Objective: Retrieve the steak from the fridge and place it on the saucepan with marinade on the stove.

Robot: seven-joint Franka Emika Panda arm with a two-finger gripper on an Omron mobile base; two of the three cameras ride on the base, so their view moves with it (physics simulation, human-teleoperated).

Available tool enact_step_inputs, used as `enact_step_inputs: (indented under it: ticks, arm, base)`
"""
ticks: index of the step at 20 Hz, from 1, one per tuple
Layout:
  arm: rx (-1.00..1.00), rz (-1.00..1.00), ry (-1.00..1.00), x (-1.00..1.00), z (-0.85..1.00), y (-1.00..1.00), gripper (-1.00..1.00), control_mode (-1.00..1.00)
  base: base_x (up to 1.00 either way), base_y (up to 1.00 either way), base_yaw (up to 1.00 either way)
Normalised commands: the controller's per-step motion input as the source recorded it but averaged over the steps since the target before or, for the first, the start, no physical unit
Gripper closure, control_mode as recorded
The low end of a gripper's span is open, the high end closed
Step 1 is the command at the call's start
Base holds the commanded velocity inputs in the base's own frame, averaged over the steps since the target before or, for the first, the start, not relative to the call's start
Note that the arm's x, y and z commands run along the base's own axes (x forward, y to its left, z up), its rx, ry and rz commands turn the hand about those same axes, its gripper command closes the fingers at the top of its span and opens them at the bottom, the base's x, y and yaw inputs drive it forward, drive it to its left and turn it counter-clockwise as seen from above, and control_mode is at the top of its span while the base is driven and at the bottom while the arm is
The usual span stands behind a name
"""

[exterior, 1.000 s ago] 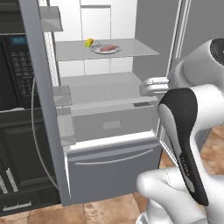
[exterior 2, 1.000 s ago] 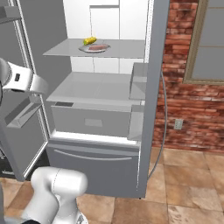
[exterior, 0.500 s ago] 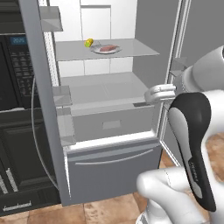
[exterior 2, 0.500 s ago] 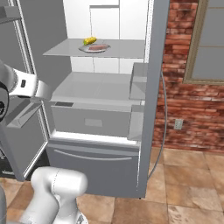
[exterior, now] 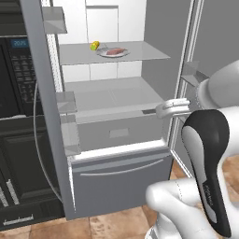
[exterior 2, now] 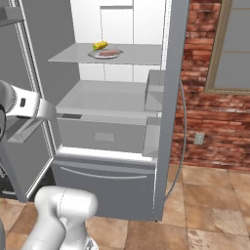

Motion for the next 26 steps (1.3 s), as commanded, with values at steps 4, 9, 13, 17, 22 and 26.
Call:
enact_step_inputs:
  ticks: [4,9,13,17,22,26]
  arm:
    - [0.00,0.00,0.05,0.00,-0.03,0.00,-1.00,-1.00]
    - [0.00,0.00,0.01,0.00,0.00,0.00,-1.00,1.00]
    - [0.00,0.00,0.00,0.00,0.00,0.00,-1.00,1.00]
    - [0.00,0.00,0.00,0.00,0.00,0.00,-1.00,1.00]
    - [0.00,0.00,0.00,0.00,0.00,0.00,-1.00,1.00]
    - [0.00,0.00,0.00,0.00,0.00,0.00,-1.00,1.00]
  base:
    - [0.00,0.00,0.00]
    - [0.00,0.00,0.00]
    - [0.00,0.01,0.00]
    - [0.22,0.15,-0.03]
    - [0.37,0.10,0.00]
    - [0.37,0.44,0.00]
